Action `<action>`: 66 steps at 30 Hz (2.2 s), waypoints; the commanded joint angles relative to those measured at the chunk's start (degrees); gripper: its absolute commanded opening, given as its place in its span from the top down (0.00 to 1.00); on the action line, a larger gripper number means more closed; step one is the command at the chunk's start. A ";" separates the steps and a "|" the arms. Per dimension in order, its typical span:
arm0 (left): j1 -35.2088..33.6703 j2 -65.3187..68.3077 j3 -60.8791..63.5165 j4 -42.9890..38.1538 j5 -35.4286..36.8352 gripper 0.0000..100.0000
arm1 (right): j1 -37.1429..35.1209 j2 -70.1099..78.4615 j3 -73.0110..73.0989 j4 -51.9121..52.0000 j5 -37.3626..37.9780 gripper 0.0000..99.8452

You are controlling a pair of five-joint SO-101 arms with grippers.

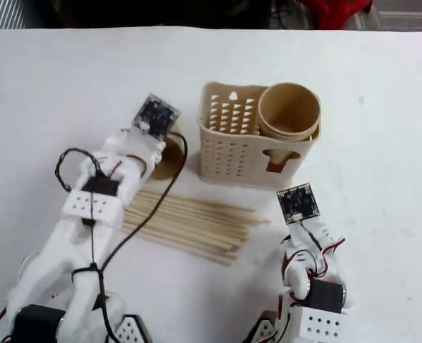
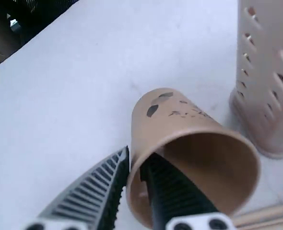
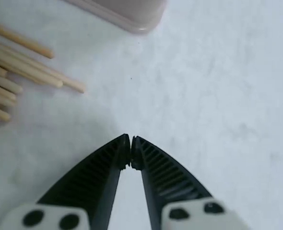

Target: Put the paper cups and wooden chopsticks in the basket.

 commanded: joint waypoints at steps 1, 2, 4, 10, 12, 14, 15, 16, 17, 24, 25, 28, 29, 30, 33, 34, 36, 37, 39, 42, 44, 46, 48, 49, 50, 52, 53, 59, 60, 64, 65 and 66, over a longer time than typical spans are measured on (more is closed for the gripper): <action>-0.66 -0.31 -10.11 9.85 3.60 0.95 | 0.40 -0.66 -0.88 -1.27 0.62 0.98; -0.66 -0.31 -12.75 12.57 4.48 0.96 | 0.40 -0.66 -0.88 -1.27 0.62 0.98; -0.66 -0.40 -18.46 18.55 6.07 0.98 | 0.40 -0.66 -0.88 -1.27 0.62 0.98; -0.66 -0.40 -39.12 36.48 10.11 0.98 | 0.40 -0.66 -0.88 -1.27 0.62 0.98; -0.48 -0.40 -46.86 42.29 11.25 0.98 | 0.40 -0.66 -0.88 -1.27 0.62 0.98; -0.13 -0.40 -55.12 47.38 12.75 0.98 | 0.40 -0.66 -0.88 -1.27 0.62 0.98; 0.13 -0.40 -59.52 49.58 13.45 0.98 | 0.40 -0.66 -0.88 -1.27 0.62 0.98; 0.92 -0.40 -63.82 51.43 14.15 0.98 | 0.40 -0.66 -0.88 -1.27 0.62 0.98; 2.15 -0.31 -67.87 53.27 14.42 0.98 | 0.40 -0.66 -0.88 -1.27 0.62 0.98; 17.80 0.13 -85.27 58.99 11.25 0.98 | 0.40 -0.66 -0.88 -1.27 0.62 0.98; 20.18 0.13 -85.98 58.73 11.25 0.98 | 0.40 -0.66 -0.88 -1.27 0.62 0.98; 25.54 0.31 -84.66 54.95 11.08 0.98 | 0.40 -0.66 -0.88 -1.27 0.62 0.98; 26.86 0.31 -83.08 52.75 10.99 0.98 | 0.40 -0.66 -0.88 -1.27 0.62 0.98; 27.74 0.31 -81.14 50.37 10.99 0.98 | 0.40 -0.66 -0.88 -1.27 0.62 0.98; 29.67 0.31 -74.46 43.60 10.99 0.98 | 0.40 -0.66 -0.88 -1.27 0.62 0.98; 30.20 0.31 -72.00 41.23 10.99 0.98 | 0.40 -0.66 -0.88 -1.27 0.62 0.98; 30.90 0.31 -66.90 36.92 10.99 0.98 | 0.40 -0.66 -0.88 -1.27 0.62 0.98; 31.25 0.31 -64.62 35.08 10.99 0.98 | 0.40 -0.66 -0.88 -1.27 0.62 0.98; 32.04 0.22 -61.10 32.44 10.99 0.98 | 0.31 -0.66 -0.88 -1.27 0.62 0.98; 32.57 0.22 -58.46 30.24 10.99 0.98 | -0.48 -0.66 -0.88 -1.27 0.62 0.98; 32.48 0.22 -57.49 28.75 10.99 0.98 | -1.54 -0.66 -0.79 -1.27 0.62 0.98; 32.48 0.31 -56.88 28.13 10.99 0.98 | -1.80 -0.66 -0.44 -1.27 0.62 0.98; 32.48 0.31 -55.91 28.04 10.99 0.98 | -1.80 -0.66 -0.44 -1.27 0.62 0.98; 32.48 0.31 -55.47 28.04 10.99 0.98 | -1.80 -0.66 -0.44 -1.36 0.62 0.98; 32.48 0.31 -55.03 28.04 10.99 0.97 | -1.80 -0.66 -0.44 -1.36 0.62 0.98; 32.48 0.92 -54.59 27.96 10.99 0.92 | -1.80 -0.66 -0.35 -1.36 0.62 0.98; 32.48 1.54 -54.51 27.96 10.99 0.90 | -1.80 -0.66 -0.35 -1.36 0.62 0.98; 32.48 6.37 -55.03 27.34 10.99 0.87 | -1.80 -0.66 -0.35 -1.36 0.62 0.98; 32.48 6.99 -55.03 26.73 10.99 0.87 | -1.80 -0.66 -0.35 -1.36 0.62 0.98; 32.31 8.66 -55.03 25.14 10.99 0.87 | -1.80 -0.66 -0.35 -1.36 0.62 0.98; 32.31 8.75 -55.03 25.14 10.99 0.87 | -1.80 -0.66 -0.35 -1.36 0.62 0.98; 32.31 8.75 -55.03 24.97 10.99 0.87 | -1.80 -0.66 -0.35 -1.36 0.62 0.98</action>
